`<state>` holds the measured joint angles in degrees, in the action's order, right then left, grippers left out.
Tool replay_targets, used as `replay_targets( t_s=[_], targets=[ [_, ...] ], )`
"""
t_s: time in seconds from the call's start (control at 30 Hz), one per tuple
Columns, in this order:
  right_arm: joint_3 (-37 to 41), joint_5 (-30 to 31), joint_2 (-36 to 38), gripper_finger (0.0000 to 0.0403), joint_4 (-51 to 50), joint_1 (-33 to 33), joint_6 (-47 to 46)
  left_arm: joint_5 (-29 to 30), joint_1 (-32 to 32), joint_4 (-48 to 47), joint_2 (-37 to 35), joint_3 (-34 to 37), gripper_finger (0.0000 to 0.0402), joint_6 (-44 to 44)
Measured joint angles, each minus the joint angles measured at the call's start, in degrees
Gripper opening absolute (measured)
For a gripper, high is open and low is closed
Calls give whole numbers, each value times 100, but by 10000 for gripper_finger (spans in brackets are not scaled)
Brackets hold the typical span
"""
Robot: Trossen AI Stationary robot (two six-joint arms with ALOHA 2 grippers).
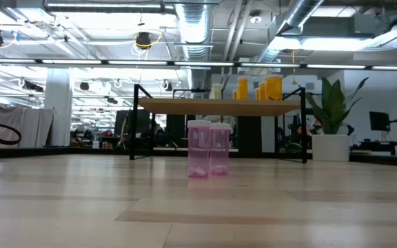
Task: Pick and place medicine bottles onto shelf by color
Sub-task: Put the small yellow pill bottle on the shelf aligned with the other small yellow pill bottles
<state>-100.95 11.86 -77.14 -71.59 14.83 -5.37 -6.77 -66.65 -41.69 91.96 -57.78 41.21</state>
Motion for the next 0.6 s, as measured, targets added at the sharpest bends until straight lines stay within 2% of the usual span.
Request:
replay_targets(
  t_s=[0.6],
  targets=[
    [0, -2, 0, 11, -17, 0, 92, 5, 0, -94, -4, -2, 123, 157]
  ],
)
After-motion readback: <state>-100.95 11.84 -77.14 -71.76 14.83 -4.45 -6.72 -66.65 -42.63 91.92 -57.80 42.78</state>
